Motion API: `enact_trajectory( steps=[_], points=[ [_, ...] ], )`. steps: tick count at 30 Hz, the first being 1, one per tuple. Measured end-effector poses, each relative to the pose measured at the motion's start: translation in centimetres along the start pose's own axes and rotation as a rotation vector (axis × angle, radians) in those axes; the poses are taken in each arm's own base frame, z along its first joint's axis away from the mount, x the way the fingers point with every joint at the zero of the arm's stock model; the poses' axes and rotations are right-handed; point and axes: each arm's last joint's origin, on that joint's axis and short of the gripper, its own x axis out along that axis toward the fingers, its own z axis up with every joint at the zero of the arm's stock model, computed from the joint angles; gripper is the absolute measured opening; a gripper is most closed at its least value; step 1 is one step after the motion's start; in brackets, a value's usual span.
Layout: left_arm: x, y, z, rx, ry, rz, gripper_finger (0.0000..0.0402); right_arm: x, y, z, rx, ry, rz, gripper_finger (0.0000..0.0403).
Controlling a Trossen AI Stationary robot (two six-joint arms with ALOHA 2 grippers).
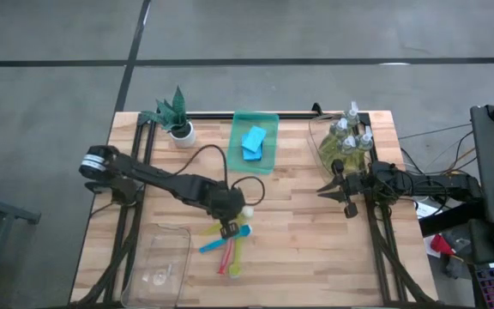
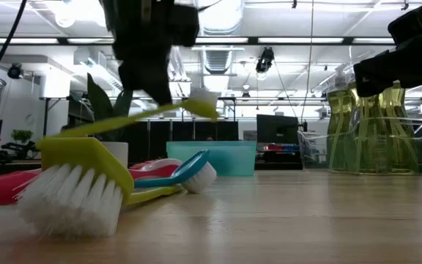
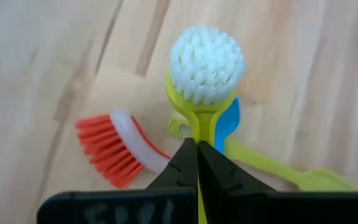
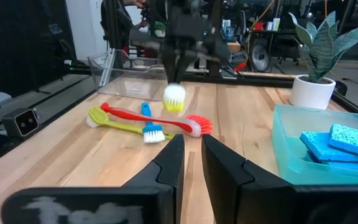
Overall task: Pick & Place Kitchen Sink Supplies
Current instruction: Put the yellow dish brush into the bottom transparent bin
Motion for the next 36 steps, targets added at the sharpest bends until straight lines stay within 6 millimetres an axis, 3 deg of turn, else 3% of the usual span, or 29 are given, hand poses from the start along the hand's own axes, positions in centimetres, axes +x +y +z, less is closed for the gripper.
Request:
enact_trajectory(
  steps=[6,12,15,19,24,31,36],
  points=[
    [-4.4,0.0,1.2,-0.053,-0.049,-0.017,0.0000,0.0,0.0,0.0,0.000,0.000,0.000,0.0052],
    [-10.7,-0.2,1.8,-0.184,-0.084,-0.056,0.0000,0.0,0.0,0.0,0.000,0.000,0.000,0.0052],
    [-13.7,-0.4,1.4,-0.260,-0.106,-0.086,0.0000,0.0,0.0,0.0,0.000,0.000,0.000,0.0052],
    [-16.2,-1.0,-0.5,-0.354,-0.083,-0.086,0.0000,0.0,0.0,0.0,0.000,0.000,0.000,0.0052],
    [-17.6,-2.3,-4.1,-0.460,-0.019,-0.037,0.0000,0.0,0.0,0.0,0.000,0.000,0.000,0.0052],
    [-18.2,-5.5,-8.8,-0.458,0.029,-0.003,0.0000,0.0,0.0,0.0,0.000,0.000,0.000,0.0052],
    [-17.5,-7.2,-12.4,-0.516,0.054,0.041,0.0000,0.0,0.0,0.0,0.000,0.000,0.000,0.0052]
  ],
)
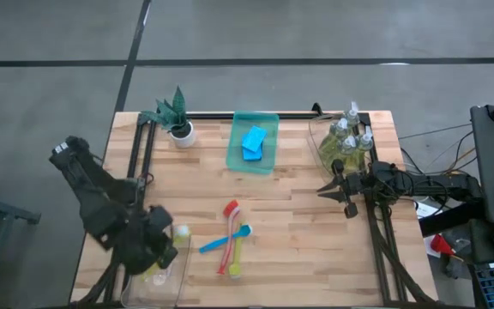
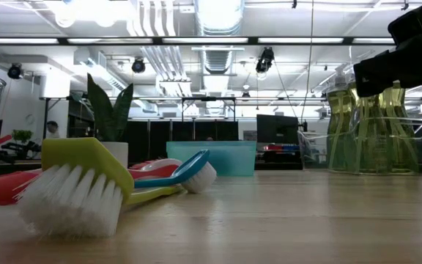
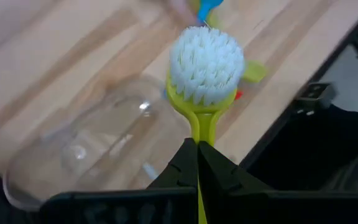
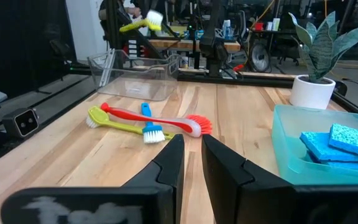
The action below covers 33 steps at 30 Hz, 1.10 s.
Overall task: Pick & Place Kitchen Sink Supplies
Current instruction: Put the yellow dish brush into the bottom transparent bin
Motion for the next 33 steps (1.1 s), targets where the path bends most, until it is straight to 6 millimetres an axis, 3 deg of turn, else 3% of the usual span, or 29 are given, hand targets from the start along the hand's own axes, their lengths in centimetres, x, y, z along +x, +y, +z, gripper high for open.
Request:
enact_trajectory(
  steps=[6,16,22,33],
  points=[
    [3.2,0.8,-3.1,-0.027,0.012,0.061,0.0000,0.0,0.0,0.0,0.000,0.000,0.000,0.0052],
    [8.5,3.1,-5.0,-0.050,0.146,0.117,0.0000,0.0,0.0,0.0,0.000,0.000,0.000,0.0052],
    [10.9,4.7,-5.2,-0.053,0.138,0.153,0.0000,0.0,0.0,0.0,0.000,0.000,0.000,0.0052],
    [12.4,5.9,-5.4,-0.113,0.162,0.171,0.0002,0.0,0.0,0.0,0.000,0.000,0.000,0.0052]
  ],
)
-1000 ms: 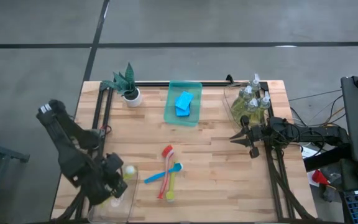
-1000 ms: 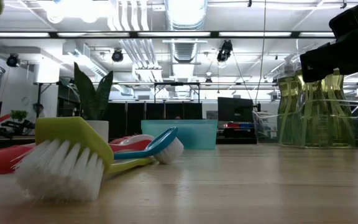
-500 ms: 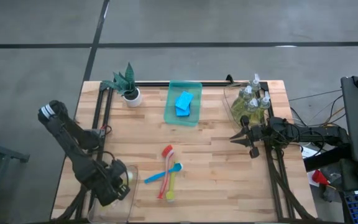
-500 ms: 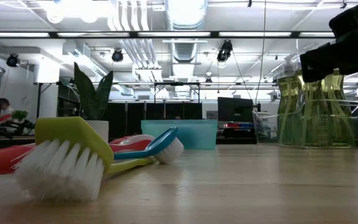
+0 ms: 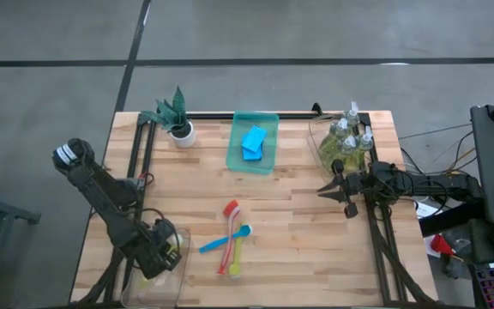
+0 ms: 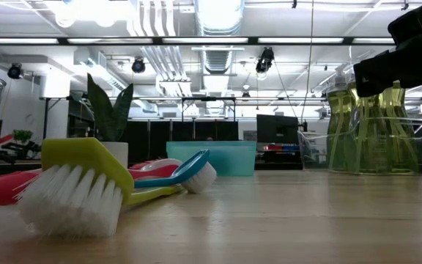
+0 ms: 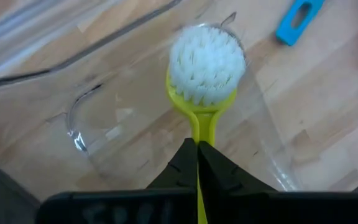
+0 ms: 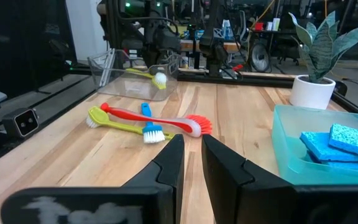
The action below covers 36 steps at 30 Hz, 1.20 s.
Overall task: Pick & Place Kitchen Sink Supplies
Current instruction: Put the yellow dish brush into the bottom transparent bin, then put the red dish brush into the bottom transparent bin
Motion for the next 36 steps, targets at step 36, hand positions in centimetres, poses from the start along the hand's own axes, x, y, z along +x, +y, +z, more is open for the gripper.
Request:
enact_trajectory(
  steps=[36],
  points=[
    [-6.7,-6.1,5.8,0.077,-0.652,-0.585,0.0162,0.0,0.0,0.0,0.000,0.000,0.000,0.0052]
  ],
)
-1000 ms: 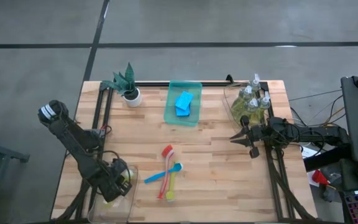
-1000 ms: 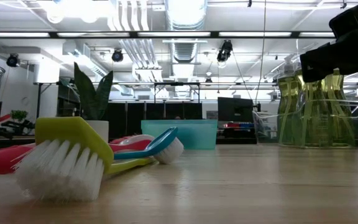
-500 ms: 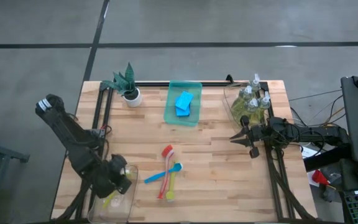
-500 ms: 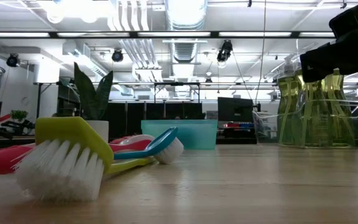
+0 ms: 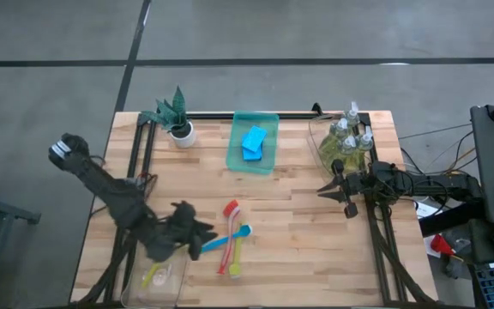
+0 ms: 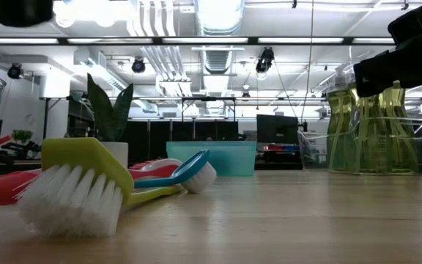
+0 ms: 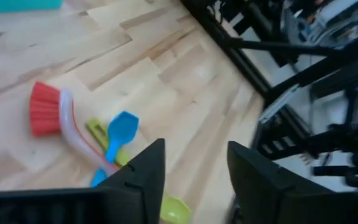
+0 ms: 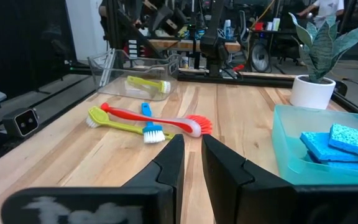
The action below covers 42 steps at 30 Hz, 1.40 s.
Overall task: Pick & Place Kitchen Sink Supplies
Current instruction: Put the red dish brush into the bottom transparent bin
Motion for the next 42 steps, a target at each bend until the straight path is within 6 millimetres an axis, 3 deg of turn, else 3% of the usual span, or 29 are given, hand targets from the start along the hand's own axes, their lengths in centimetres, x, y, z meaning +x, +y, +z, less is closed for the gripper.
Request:
enact_trajectory(
  steps=[4,7,18,24,31,42],
  points=[
    [3.3,0.1,0.2,0.056,0.043,0.051,0.0202,0.0,0.0,0.0,0.000,0.000,0.000,0.0052],
    [5.5,1.0,0.3,0.002,0.042,0.130,0.0223,0.0,0.0,0.0,0.000,0.000,0.000,0.0052],
    [11.8,4.2,0.3,0.011,0.213,0.294,0.0225,0.0,0.0,0.0,0.000,0.000,0.000,0.0052],
    [13.0,5.5,0.0,0.013,0.308,0.411,0.0223,0.0,0.0,0.0,0.000,0.000,0.000,0.0052],
    [14.2,5.3,-0.4,0.030,0.318,0.412,0.0222,0.0,0.0,0.0,0.000,0.000,0.000,0.0052],
    [16.5,7.4,-1.5,0.079,0.427,0.507,0.0216,0.0,0.0,0.0,0.000,0.000,0.000,0.0052]
  ],
)
